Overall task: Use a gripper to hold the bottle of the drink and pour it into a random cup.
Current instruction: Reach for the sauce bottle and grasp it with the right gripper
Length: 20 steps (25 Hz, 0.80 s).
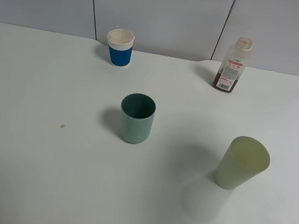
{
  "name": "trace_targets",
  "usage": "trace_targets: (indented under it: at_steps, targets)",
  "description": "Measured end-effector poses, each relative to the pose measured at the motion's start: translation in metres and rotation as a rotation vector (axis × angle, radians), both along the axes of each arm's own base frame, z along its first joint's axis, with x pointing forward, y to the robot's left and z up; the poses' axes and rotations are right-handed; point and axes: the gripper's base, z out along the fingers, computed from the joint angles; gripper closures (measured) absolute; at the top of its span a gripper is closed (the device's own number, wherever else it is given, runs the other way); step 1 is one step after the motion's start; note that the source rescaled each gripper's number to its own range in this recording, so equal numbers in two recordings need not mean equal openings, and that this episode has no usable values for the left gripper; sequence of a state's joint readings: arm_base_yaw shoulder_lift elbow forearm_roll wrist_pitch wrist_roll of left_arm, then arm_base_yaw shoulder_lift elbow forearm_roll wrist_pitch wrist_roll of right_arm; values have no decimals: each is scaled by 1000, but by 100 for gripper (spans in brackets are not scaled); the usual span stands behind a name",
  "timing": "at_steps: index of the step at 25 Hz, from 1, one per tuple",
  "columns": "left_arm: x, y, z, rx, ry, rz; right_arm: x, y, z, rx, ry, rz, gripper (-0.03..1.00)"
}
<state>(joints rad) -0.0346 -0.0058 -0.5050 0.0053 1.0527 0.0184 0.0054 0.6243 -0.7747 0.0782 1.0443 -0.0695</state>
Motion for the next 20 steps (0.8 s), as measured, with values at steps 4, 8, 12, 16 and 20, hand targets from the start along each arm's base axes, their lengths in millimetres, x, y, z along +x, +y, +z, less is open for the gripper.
trace_targets:
  at_steps: [4,8,12,16,20]
  targets:
    - [0,0,0,0,0,0,-16,-4,1,-32,-2,-22,6]
    - [0,0,0,0,0,0,-27,-4,1,-36,9,-22,6]
    - [0,0,0,0,0,0,-30,-2,2,-10,6,-13,6]
    - [0,0,0,0,0,0,-28,1,4,18,-27,4,6]
    - [0,0,0,0,0,0,-23,1,9,22,-110,-1,6]
